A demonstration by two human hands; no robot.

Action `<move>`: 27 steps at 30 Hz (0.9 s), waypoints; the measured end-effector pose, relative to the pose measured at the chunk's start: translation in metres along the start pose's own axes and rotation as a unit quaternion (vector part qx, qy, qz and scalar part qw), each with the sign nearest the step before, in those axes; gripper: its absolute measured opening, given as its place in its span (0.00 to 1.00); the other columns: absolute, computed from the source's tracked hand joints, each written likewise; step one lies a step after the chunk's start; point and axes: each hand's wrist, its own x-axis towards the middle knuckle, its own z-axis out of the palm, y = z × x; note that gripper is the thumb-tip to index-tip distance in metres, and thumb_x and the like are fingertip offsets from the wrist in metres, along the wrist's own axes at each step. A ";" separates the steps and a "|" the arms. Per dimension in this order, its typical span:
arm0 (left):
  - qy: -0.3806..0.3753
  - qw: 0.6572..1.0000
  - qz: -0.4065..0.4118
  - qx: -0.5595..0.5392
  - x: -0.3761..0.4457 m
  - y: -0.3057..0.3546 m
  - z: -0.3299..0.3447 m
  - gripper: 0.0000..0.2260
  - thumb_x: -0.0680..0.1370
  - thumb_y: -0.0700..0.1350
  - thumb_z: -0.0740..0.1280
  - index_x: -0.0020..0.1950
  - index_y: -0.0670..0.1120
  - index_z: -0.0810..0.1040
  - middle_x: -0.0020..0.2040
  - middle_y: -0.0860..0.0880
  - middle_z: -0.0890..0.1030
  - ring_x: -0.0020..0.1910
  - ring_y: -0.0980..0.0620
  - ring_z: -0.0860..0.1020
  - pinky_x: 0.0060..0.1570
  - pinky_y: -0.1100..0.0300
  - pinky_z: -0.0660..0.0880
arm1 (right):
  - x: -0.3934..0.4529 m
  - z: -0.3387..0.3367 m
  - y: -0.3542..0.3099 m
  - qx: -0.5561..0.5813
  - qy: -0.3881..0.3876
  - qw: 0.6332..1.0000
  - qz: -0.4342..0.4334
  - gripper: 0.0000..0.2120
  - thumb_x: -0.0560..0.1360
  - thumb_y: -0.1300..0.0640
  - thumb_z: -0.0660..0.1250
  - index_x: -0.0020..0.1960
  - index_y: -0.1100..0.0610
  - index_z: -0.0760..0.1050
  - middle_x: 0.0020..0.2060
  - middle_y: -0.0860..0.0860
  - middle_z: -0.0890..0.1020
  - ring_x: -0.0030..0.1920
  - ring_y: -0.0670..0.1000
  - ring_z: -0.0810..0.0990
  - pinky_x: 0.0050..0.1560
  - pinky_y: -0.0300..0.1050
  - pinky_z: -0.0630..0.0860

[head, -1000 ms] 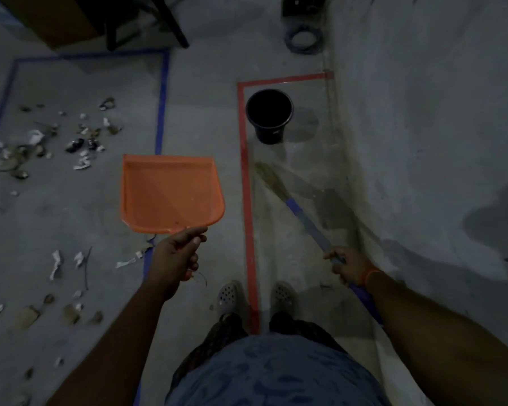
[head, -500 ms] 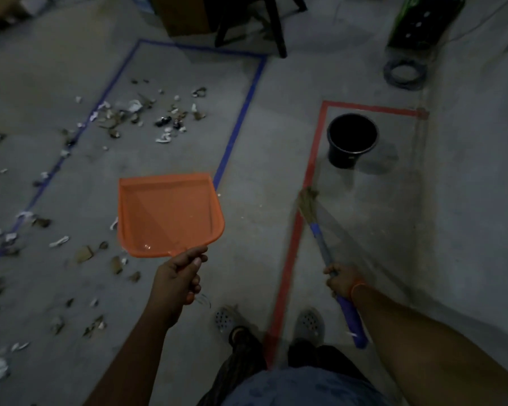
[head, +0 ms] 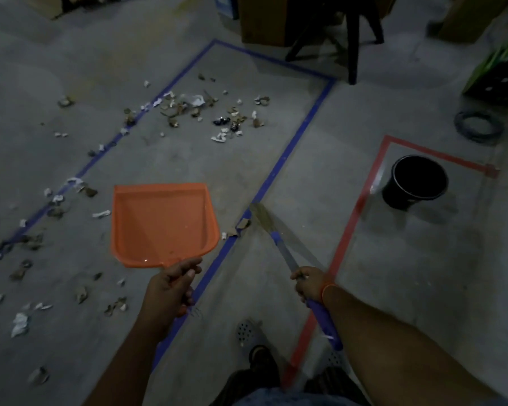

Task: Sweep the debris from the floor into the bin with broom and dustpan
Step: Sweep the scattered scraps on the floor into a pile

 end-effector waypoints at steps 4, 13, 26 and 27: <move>0.017 1.000 -0.001 -0.021 0.010 -0.001 -0.030 0.12 0.82 0.37 0.63 0.60 0.48 0.83 0.46 0.47 0.83 0.27 0.53 0.70 0.25 0.64 0.61 | 0.004 0.049 -0.034 -0.008 -0.050 0.999 -0.002 0.13 0.70 0.71 0.62 0.50 0.60 0.77 0.30 0.58 0.77 0.24 0.53 0.75 0.27 0.42 0.74; 0.054 0.997 -0.008 -0.061 0.016 -0.011 -0.084 0.12 0.83 0.35 0.62 0.60 0.46 0.82 0.47 0.49 0.83 0.26 0.54 0.70 0.24 0.65 0.61 | 0.002 0.099 -0.048 0.045 -0.030 0.998 -0.022 0.14 0.72 0.72 0.57 0.51 0.61 0.75 0.31 0.60 0.75 0.22 0.53 0.72 0.25 0.42 0.71; 0.081 0.993 -0.030 -0.078 0.029 -0.020 -0.105 0.12 0.83 0.36 0.63 0.59 0.48 0.82 0.44 0.52 0.84 0.28 0.53 0.70 0.25 0.64 0.62 | -0.002 0.148 -0.079 -0.051 -0.092 0.994 -0.006 0.15 0.68 0.73 0.59 0.47 0.58 0.76 0.29 0.59 0.75 0.21 0.53 0.72 0.24 0.41 0.71; 0.081 0.993 -0.032 -0.081 0.032 -0.018 -0.105 0.12 0.83 0.36 0.63 0.59 0.47 0.82 0.43 0.52 0.84 0.28 0.53 0.70 0.25 0.64 0.62 | 0.000 0.145 -0.086 -0.043 -0.093 0.995 -0.015 0.15 0.69 0.73 0.59 0.49 0.59 0.76 0.30 0.59 0.76 0.21 0.52 0.71 0.24 0.40 0.70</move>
